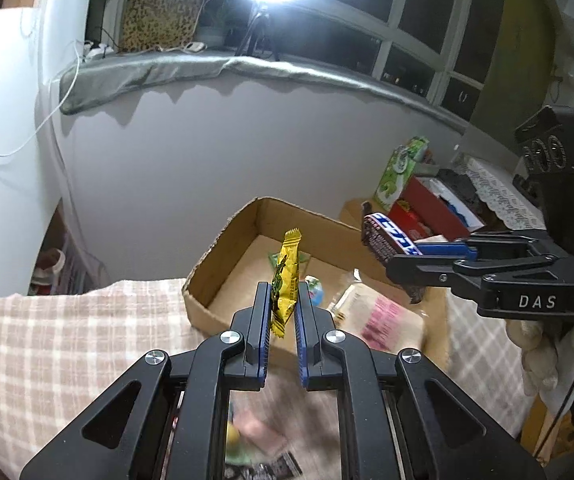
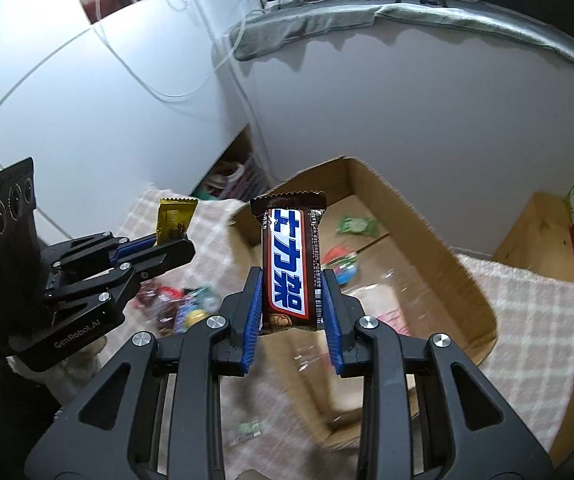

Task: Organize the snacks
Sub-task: 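Carry the Snickers bar and yellow candy into the box and release both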

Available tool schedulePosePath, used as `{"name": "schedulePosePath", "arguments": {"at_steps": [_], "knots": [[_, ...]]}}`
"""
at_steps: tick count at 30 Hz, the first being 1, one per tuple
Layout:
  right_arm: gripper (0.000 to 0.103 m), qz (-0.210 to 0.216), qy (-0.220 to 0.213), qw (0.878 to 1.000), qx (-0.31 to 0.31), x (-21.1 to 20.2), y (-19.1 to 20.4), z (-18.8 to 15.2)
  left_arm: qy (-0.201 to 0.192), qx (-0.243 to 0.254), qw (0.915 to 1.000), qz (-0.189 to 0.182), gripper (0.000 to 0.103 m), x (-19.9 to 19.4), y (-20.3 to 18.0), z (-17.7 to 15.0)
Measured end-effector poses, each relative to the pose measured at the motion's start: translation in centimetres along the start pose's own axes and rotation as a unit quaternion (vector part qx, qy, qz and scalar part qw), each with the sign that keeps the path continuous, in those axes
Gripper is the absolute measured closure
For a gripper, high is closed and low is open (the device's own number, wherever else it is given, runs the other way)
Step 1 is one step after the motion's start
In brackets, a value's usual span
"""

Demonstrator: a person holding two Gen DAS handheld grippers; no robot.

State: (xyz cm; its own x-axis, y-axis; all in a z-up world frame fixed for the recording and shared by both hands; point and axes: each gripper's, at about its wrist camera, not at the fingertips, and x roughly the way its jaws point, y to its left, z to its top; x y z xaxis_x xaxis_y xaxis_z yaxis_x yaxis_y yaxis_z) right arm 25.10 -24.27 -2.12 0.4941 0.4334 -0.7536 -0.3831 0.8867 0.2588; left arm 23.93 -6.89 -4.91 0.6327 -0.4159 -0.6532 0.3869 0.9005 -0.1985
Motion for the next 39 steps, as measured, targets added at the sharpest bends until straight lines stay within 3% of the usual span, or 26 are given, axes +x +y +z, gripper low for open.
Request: {"name": "schedulePosePath", "arguments": {"at_steps": [10, 23, 25, 26, 29, 39], "knots": [[0.074, -0.041, 0.015, 0.999, 0.009, 3.7, -3.5, 0.7, 0.030, 0.009, 0.9994, 0.013, 0.093, 3.9, -0.6, 0.1], [0.074, -0.057, 0.029, 0.998, 0.010, 5.7, -5.0, 0.5, 0.047, 0.022, 0.9985, 0.018, 0.093, 5.4, -1.4, 0.3], [0.073, -0.059, 0.030, 0.998, 0.008, 5.8, -4.9, 0.5, 0.049, 0.021, 0.9984, 0.019, 0.086, 5.5, -1.4, 0.4], [0.070, -0.061, 0.028, 0.998, 0.007, 5.7, -4.8, 0.5, 0.049, 0.020, 0.9984, 0.019, 0.084, 5.6, -1.4, 0.6], [0.048, -0.071, 0.017, 0.997, 0.004, 5.1, -4.5, 0.5, 0.047, 0.020, 0.9985, 0.020, 0.083, 5.3, -1.4, 0.5], [0.048, -0.075, -0.004, 0.997, -0.008, 2.3, -2.7, -0.1, 0.020, 0.017, 0.9995, 0.016, 0.083, 1.2, -1.5, 0.6]]}}
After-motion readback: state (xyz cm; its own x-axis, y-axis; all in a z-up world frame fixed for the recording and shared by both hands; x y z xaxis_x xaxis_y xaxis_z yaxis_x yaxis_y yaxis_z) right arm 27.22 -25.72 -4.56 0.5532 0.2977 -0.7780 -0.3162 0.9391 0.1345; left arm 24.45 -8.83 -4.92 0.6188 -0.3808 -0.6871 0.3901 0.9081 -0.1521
